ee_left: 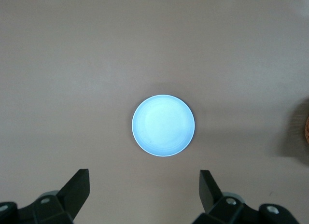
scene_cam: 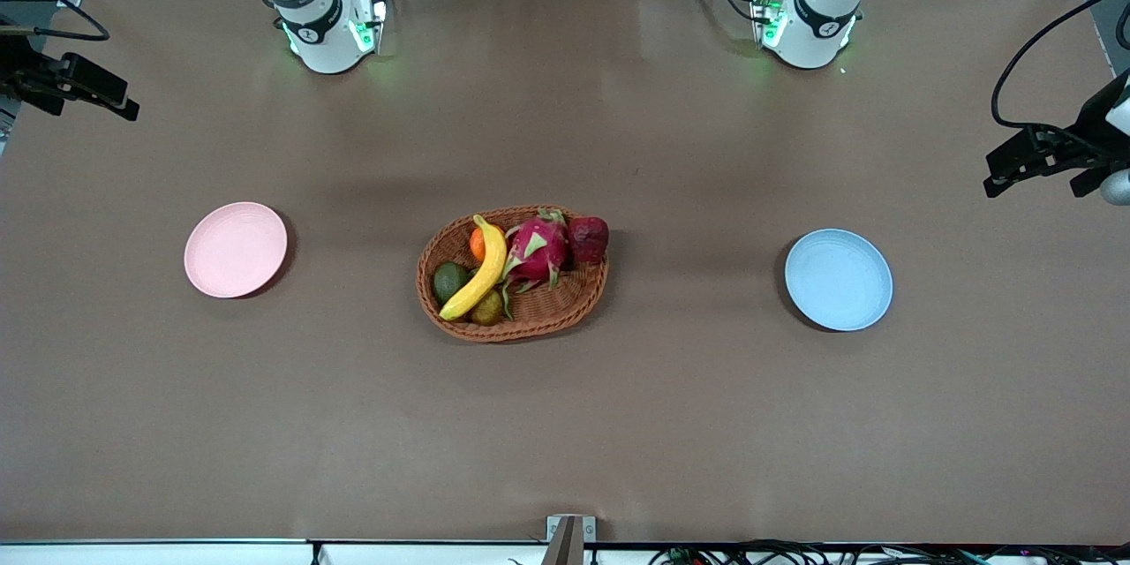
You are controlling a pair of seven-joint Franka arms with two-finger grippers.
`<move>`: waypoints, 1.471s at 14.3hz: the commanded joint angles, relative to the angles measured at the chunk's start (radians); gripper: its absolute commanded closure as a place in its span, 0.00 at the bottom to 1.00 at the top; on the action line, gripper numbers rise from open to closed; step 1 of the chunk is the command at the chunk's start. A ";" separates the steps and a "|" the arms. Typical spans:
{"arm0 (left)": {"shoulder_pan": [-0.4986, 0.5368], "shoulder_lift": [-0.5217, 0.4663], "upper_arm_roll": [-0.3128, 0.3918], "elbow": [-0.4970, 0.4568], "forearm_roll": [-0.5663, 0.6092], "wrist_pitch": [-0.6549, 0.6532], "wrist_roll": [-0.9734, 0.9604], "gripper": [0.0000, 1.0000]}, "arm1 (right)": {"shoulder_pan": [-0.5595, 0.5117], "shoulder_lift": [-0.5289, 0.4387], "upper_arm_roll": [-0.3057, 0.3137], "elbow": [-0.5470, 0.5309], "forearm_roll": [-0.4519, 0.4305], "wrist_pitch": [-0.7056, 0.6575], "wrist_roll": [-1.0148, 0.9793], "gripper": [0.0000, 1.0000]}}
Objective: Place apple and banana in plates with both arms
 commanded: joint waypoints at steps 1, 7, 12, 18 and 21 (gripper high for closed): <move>-0.005 -0.007 0.006 0.007 -0.014 -0.008 0.000 0.00 | -0.013 -0.021 0.003 -0.002 -0.002 0.000 -0.014 0.00; -0.007 -0.007 0.006 0.008 -0.016 -0.008 -0.002 0.00 | -0.016 0.062 0.003 0.007 -0.065 0.046 -0.012 0.00; -0.017 0.008 0.003 -0.004 -0.020 -0.014 -0.004 0.00 | -0.019 0.185 0.002 0.018 -0.106 0.144 -0.017 0.00; -0.031 0.134 -0.122 -0.024 -0.094 -0.061 -0.097 0.00 | 0.165 0.304 0.008 0.009 0.031 0.293 0.387 0.00; -0.105 0.216 -0.167 -0.024 -0.094 -0.036 -0.252 0.00 | 0.277 0.424 0.008 0.015 0.103 0.440 0.650 0.00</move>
